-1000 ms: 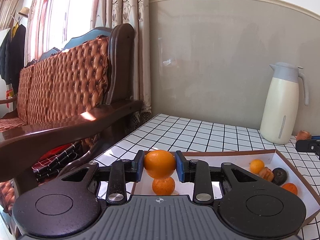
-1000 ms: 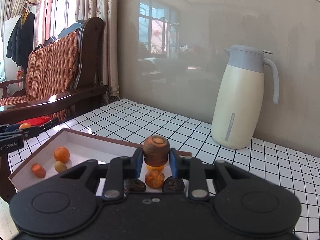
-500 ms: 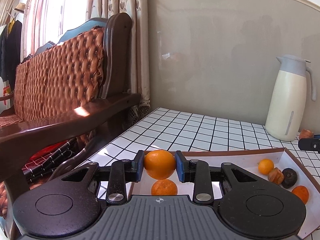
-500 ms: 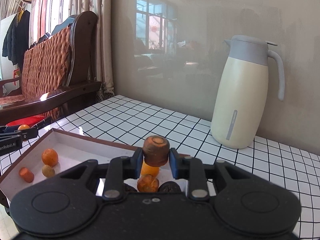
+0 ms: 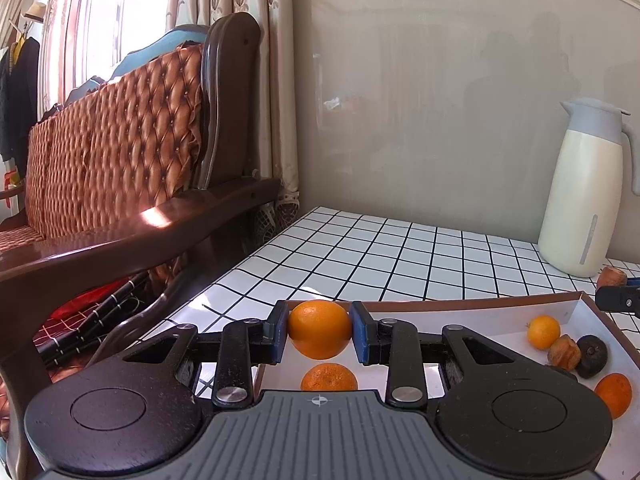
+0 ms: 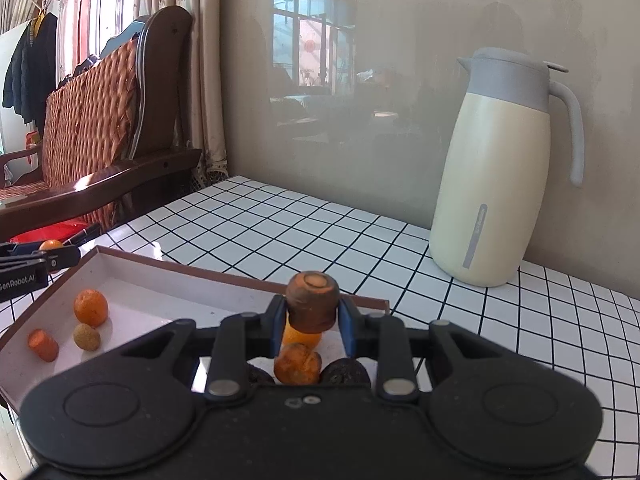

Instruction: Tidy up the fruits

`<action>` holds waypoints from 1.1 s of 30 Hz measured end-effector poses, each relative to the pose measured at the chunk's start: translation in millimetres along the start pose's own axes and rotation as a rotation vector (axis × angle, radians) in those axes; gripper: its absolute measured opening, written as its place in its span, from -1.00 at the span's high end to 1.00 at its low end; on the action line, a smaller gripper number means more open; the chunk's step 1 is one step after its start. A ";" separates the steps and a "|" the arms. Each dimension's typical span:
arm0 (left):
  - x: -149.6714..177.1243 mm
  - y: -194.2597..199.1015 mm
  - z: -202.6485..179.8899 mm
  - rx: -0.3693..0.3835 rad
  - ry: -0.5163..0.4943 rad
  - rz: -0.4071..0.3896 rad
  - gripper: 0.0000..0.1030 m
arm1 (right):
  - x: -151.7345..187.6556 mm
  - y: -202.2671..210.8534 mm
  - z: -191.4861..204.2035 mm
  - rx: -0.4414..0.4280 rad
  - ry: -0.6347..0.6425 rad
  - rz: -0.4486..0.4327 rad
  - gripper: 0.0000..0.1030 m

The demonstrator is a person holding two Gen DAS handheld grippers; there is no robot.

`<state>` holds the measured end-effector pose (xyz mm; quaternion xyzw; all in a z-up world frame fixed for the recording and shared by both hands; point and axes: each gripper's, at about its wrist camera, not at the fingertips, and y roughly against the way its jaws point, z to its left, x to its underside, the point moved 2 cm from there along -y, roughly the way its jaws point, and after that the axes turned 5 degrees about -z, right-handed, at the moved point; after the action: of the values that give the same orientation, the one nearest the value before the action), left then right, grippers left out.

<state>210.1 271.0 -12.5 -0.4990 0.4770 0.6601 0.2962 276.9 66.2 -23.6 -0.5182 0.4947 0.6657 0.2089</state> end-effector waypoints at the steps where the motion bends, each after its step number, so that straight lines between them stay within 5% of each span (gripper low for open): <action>1: -0.5 -1.4 -0.5 -0.001 -0.002 0.001 0.36 | -0.6 -0.7 -0.5 -0.002 -0.001 -0.001 0.62; 11: -1.3 -8.9 -5.6 0.010 -0.025 0.013 0.35 | -2.6 -9.1 -0.9 -0.023 -0.002 0.019 0.58; 12: -1.1 -9.1 -7.2 -0.007 -0.043 0.011 0.20 | -2.4 -10.8 0.0 -0.020 0.011 0.029 0.47; 13: -1.9 -7.4 -5.9 -0.030 -0.038 -0.008 -0.77 | -2.8 -10.3 0.2 0.006 0.022 0.012 -0.02; 14: -2.3 -1.7 -4.0 -0.048 -0.027 -0.050 -0.95 | -2.8 -5.6 -0.9 0.044 0.020 -0.044 -0.84; 15: -3.2 1.8 -3.2 -0.049 -0.030 -0.086 -1.00 | -2.7 1.1 -1.7 0.064 0.013 -0.110 -0.90; 33: 0.1 13.5 -4.5 -0.043 -0.038 -0.075 -1.00 | -5.1 5.7 -5.8 0.042 -0.032 -0.078 -0.88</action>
<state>200.1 261.8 -8.3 -0.5103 0.4376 0.6681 0.3190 277.1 59.9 -16.4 -0.5217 0.4846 0.6549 0.2534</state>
